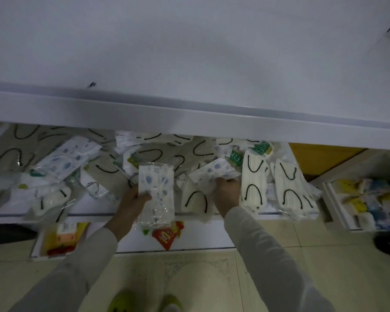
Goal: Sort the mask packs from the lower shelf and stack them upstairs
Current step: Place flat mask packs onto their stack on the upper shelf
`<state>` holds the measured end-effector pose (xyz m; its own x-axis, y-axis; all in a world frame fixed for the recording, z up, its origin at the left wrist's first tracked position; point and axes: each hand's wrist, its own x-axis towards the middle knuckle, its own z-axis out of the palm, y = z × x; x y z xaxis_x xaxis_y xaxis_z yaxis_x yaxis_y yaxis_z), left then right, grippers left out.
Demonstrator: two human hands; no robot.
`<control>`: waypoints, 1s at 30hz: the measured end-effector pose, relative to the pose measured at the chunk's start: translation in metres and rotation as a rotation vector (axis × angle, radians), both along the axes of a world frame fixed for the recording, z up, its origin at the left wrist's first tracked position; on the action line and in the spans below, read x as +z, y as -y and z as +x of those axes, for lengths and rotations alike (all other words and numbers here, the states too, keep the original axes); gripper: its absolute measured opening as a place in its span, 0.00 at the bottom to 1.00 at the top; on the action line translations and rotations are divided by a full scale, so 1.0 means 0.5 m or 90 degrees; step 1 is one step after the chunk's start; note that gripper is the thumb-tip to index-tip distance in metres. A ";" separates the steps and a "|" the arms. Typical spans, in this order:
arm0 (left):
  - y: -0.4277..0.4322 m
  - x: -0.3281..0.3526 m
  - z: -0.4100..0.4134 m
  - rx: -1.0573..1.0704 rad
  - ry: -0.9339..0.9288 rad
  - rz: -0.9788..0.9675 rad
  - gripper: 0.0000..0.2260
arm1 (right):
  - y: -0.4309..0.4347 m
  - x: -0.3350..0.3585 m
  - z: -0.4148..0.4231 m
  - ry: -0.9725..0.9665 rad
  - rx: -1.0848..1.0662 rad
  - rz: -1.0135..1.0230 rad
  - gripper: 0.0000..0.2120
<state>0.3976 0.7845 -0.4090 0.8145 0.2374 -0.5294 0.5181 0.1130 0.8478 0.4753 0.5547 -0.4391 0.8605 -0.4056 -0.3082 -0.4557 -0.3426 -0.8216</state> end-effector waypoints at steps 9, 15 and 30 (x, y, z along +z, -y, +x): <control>0.022 0.017 0.014 0.040 -0.005 -0.036 0.15 | -0.044 0.128 -0.057 0.023 0.037 0.286 0.06; 0.067 0.104 0.013 0.112 -0.001 -0.274 0.18 | -0.100 0.206 -0.094 0.128 0.392 -0.074 0.04; 0.012 0.353 -0.107 0.093 0.240 -0.353 0.16 | -0.086 0.451 -0.260 0.280 0.357 0.236 0.12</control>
